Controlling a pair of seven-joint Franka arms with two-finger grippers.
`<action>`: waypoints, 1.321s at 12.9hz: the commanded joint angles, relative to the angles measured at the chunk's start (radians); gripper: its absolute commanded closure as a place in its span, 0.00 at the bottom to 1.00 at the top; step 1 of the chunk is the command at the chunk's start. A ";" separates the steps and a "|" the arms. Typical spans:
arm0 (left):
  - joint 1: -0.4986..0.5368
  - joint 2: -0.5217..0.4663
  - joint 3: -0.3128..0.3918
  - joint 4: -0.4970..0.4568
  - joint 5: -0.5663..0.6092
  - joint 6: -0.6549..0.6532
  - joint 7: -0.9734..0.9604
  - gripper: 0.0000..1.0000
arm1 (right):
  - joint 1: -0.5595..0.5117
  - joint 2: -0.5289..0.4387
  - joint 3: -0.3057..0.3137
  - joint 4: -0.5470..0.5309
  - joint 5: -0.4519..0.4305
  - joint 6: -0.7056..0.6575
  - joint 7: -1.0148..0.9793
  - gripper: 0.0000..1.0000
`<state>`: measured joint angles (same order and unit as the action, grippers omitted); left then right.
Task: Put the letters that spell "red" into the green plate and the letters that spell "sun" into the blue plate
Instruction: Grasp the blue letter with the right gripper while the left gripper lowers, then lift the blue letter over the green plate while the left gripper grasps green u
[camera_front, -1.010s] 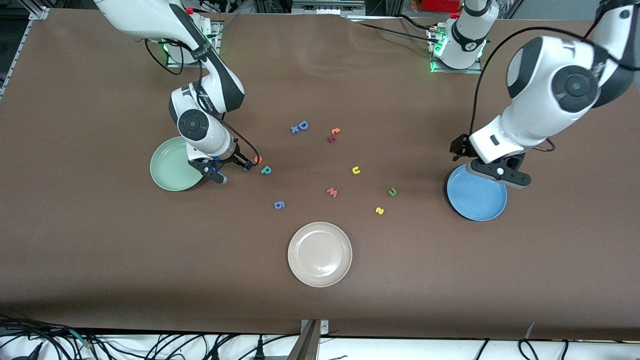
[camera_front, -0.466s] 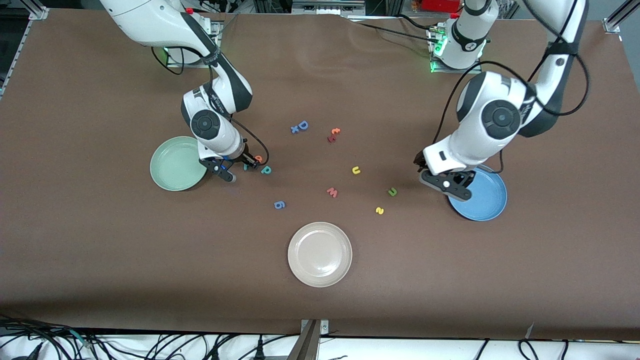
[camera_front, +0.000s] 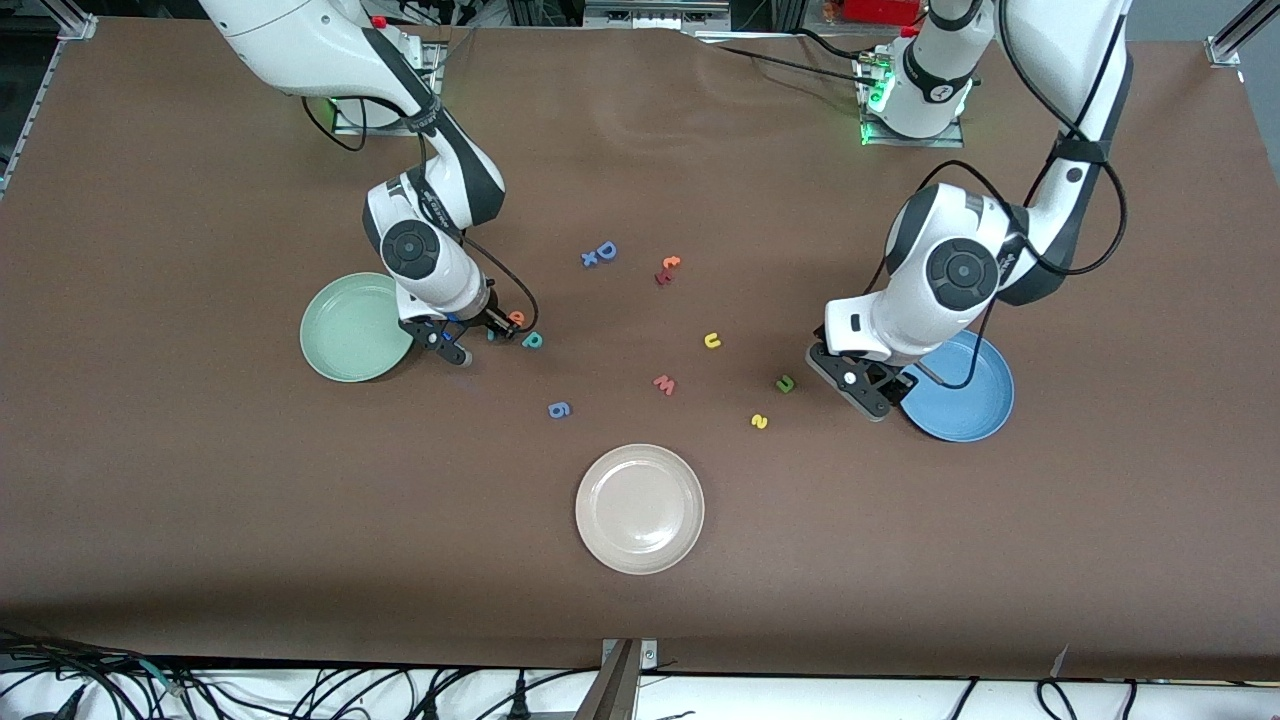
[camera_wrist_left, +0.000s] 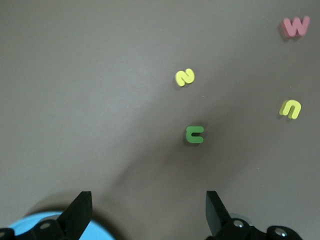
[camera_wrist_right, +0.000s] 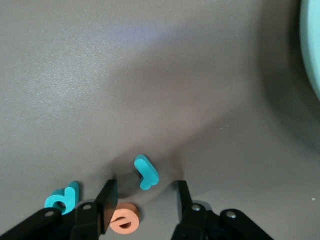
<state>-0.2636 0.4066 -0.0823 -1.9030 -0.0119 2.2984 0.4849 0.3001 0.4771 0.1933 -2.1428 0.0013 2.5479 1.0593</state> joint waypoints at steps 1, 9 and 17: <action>-0.029 0.029 0.007 0.004 -0.023 0.029 0.055 0.00 | 0.002 -0.002 -0.003 -0.009 0.000 0.026 0.002 0.47; -0.075 0.133 0.009 0.002 -0.074 0.150 -0.050 0.09 | 0.001 -0.005 -0.008 -0.006 -0.004 0.023 -0.010 0.80; -0.112 0.195 0.030 0.007 -0.074 0.187 -0.063 0.12 | 0.001 -0.029 -0.012 0.000 -0.006 -0.004 -0.039 1.00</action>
<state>-0.3566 0.5843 -0.0794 -1.9056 -0.0504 2.4736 0.4155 0.3000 0.4759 0.1833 -2.1405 -0.0004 2.5582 1.0434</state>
